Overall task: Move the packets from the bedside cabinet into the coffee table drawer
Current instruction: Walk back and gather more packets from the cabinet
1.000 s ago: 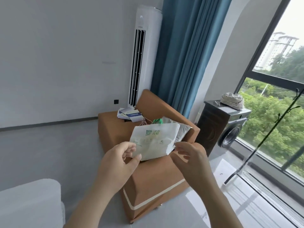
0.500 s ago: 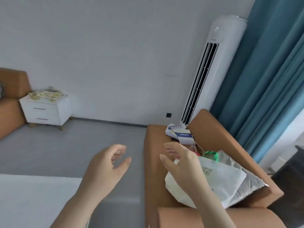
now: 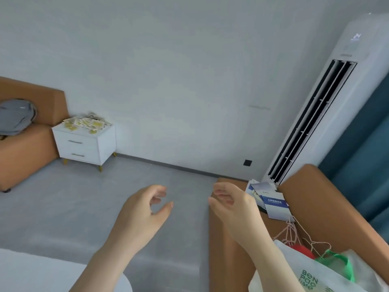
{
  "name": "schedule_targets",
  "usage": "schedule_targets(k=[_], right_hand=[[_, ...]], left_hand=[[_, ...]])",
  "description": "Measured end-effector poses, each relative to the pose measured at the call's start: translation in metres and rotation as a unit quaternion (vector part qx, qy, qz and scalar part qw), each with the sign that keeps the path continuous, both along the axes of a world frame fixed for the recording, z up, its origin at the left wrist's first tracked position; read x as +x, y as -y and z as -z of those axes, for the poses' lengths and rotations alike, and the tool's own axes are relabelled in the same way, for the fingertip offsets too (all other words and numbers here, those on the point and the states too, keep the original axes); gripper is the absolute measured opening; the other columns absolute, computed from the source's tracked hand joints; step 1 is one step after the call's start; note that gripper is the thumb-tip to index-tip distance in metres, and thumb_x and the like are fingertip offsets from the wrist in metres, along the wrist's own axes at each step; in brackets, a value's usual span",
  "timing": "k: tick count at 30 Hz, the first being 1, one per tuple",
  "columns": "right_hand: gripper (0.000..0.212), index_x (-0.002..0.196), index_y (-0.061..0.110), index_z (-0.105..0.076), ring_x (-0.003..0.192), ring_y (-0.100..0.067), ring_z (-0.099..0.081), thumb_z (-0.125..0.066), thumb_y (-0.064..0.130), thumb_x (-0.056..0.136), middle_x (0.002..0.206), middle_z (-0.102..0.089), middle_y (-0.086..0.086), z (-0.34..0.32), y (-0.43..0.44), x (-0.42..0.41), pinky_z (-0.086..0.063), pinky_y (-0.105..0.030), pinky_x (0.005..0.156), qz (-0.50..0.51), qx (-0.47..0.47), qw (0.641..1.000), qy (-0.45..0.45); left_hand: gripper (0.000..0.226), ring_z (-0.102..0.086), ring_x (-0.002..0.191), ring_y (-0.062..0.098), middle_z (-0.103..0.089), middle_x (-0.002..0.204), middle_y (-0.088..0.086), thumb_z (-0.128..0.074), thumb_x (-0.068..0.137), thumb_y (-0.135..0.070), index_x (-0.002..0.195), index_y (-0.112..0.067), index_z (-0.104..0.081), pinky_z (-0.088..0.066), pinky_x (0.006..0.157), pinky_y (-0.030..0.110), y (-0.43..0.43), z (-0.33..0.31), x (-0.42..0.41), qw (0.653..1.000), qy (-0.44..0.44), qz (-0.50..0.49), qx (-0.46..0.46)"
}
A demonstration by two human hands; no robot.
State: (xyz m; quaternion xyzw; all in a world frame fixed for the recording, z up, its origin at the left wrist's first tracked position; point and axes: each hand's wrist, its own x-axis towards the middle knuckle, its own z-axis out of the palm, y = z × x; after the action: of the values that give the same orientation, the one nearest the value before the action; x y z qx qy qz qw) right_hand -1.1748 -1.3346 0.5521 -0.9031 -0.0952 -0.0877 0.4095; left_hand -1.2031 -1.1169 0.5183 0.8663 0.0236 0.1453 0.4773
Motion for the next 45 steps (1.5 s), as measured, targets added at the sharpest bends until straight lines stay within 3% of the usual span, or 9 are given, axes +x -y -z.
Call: schedule_targets(k=[8,12,17,25,34,40,45], right_hand=[[0.029,0.111,0.028,-0.067,0.096,0.007,-0.06,-0.071,0.029,0.082,0.098,-0.067,0.02,0.004,-0.06,0.167,-0.046,-0.014,0.087,-0.037,-0.027,0.999,0.005],[0.031,0.115,0.027,-0.064,0.101,0.003,-0.06,-0.069,0.03,0.085,0.103,-0.066,0.02,0.006,-0.097,0.26,-0.047,-0.021,0.092,-0.077,-0.028,0.997,0.001],[0.033,0.12,0.028,-0.062,0.104,0.005,-0.057,-0.066,0.031,0.087,0.107,-0.064,0.019,0.004,-0.164,0.364,-0.046,-0.017,0.092,-0.147,-0.033,0.989,0.003],[0.035,0.121,0.028,-0.061,0.105,0.005,-0.056,-0.066,0.032,0.087,0.11,-0.063,0.018,0.018,-0.267,0.508,-0.046,-0.018,0.092,-0.21,-0.026,0.977,-0.024],[0.034,0.12,0.028,-0.061,0.105,0.004,-0.056,-0.066,0.029,0.086,0.108,-0.063,0.018,0.033,-0.409,0.669,-0.048,-0.022,0.091,-0.205,-0.016,0.977,-0.055],[0.033,0.118,0.029,-0.062,0.104,0.003,-0.057,-0.067,0.029,0.085,0.107,-0.064,0.015,0.05,-0.499,0.756,-0.048,-0.02,0.089,-0.223,-0.008,0.971,-0.082],[0.035,0.119,0.026,-0.062,0.102,0.001,-0.058,-0.067,0.03,0.085,0.107,-0.064,0.015,0.066,-0.582,0.84,-0.048,-0.022,0.09,-0.241,-0.005,0.967,-0.088]], left_hand=[[0.029,-0.06,0.095,-0.005,-0.064,0.102,-0.021,-0.07,0.081,-0.03,0.109,-0.03,-0.061,-0.051,0.086,0.025,-0.064,0.014,0.143,0.999,-0.006,-0.045,-0.004],[0.03,-0.06,0.095,-0.003,-0.064,0.104,-0.017,-0.07,0.081,-0.026,0.11,-0.029,-0.061,-0.051,0.082,0.022,-0.097,0.016,0.222,0.997,-0.003,-0.075,-0.006],[0.029,-0.059,0.095,-0.005,-0.063,0.105,-0.02,-0.069,0.083,-0.028,0.11,-0.031,-0.06,-0.047,0.075,0.013,-0.144,0.016,0.302,0.992,-0.02,-0.122,-0.004],[0.027,-0.058,0.096,-0.005,-0.06,0.105,-0.025,-0.068,0.084,-0.03,0.11,-0.032,-0.06,-0.044,0.072,0.012,-0.241,0.021,0.42,0.982,-0.038,-0.186,-0.003],[0.025,-0.057,0.097,-0.004,-0.06,0.106,-0.021,-0.067,0.084,-0.031,0.105,-0.037,-0.056,-0.047,0.081,0.02,-0.386,0.023,0.572,0.976,-0.071,-0.205,0.003],[0.027,-0.058,0.097,-0.003,-0.06,0.105,-0.022,-0.066,0.084,-0.032,0.11,-0.033,-0.058,-0.045,0.076,0.015,-0.47,0.03,0.655,0.972,-0.087,-0.217,0.003],[0.031,-0.059,0.094,-0.002,-0.06,0.104,-0.022,-0.066,0.083,-0.033,0.113,-0.032,-0.059,-0.05,0.084,0.026,-0.542,0.042,0.729,0.965,-0.104,-0.24,0.017]])
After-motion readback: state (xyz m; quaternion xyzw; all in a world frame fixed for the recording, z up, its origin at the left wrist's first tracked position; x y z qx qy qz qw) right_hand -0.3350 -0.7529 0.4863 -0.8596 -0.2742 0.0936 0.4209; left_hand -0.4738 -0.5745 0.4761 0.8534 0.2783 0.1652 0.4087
